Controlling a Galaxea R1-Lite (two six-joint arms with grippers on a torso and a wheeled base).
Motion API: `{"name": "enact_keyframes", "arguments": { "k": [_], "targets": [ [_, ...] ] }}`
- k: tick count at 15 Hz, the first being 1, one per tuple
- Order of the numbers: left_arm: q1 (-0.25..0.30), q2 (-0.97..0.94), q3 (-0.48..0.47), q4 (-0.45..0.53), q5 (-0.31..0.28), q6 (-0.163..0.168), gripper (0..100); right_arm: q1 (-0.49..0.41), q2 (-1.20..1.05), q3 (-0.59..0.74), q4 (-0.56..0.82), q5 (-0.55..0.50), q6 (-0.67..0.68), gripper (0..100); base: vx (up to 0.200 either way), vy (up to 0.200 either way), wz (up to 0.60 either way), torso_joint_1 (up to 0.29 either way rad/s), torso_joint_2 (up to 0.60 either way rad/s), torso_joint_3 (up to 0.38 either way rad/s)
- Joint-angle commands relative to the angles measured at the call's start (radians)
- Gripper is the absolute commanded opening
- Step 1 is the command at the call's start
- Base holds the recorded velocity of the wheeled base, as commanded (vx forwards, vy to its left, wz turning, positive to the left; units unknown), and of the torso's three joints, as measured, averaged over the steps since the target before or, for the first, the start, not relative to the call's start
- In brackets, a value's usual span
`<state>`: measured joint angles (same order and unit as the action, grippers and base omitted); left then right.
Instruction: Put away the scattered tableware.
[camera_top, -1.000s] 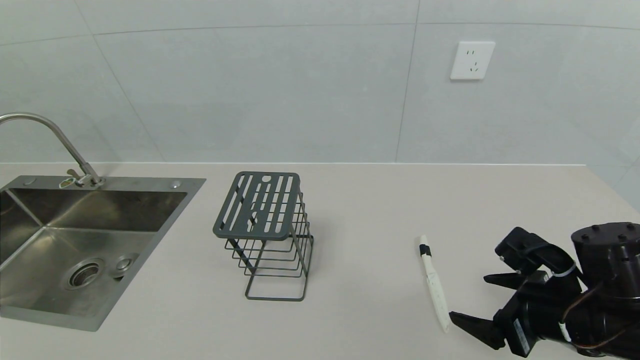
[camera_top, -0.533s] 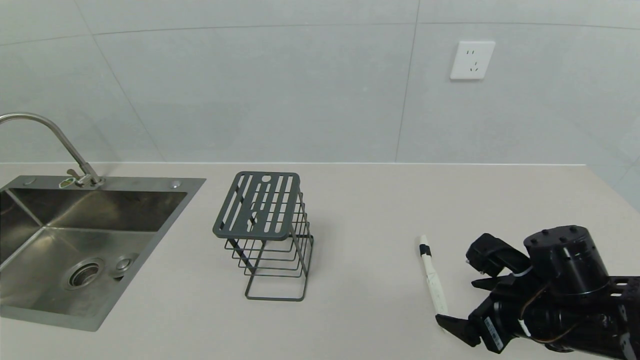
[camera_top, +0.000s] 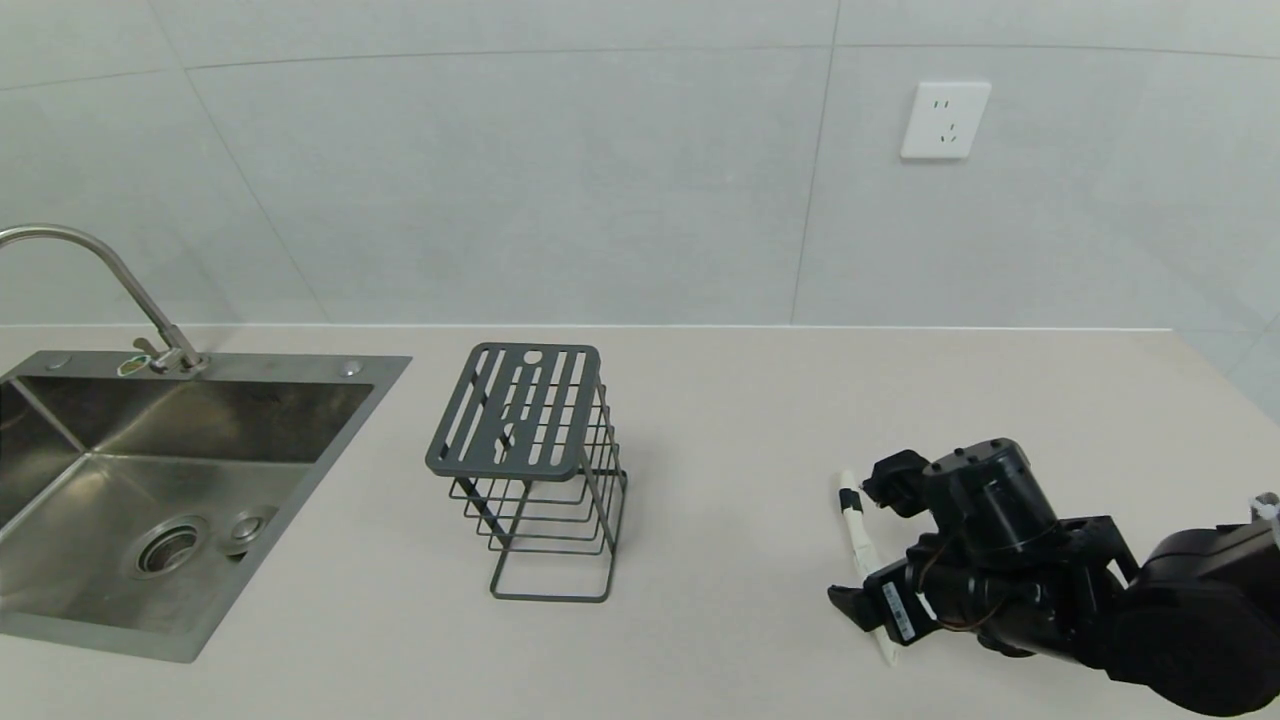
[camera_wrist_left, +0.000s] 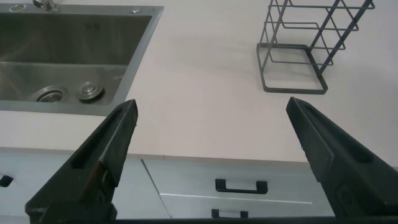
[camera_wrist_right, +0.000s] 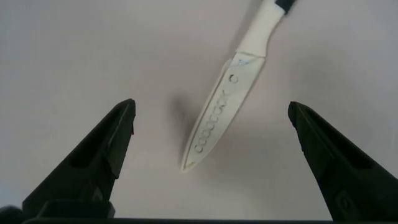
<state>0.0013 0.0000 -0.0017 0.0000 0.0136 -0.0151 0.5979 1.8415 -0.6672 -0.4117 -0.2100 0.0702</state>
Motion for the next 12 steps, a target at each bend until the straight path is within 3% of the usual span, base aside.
{"name": "enact_keyframes", "arguments": {
  "k": [1,12],
  "targets": [
    [0.0,0.0,0.0,0.0,0.0,0.0,100,-0.006,0.067,-0.022,-0.004,-0.014,0.002,100,0.0,0.0,0.0,0.0,0.0,0.0],
    [0.0,0.0,0.0,0.0,0.0,-0.002,100,-0.035,0.12,-0.101,-0.006,-0.037,-0.006,100,0.0,0.0,0.0,0.0,0.0,0.0]
  ]
}}
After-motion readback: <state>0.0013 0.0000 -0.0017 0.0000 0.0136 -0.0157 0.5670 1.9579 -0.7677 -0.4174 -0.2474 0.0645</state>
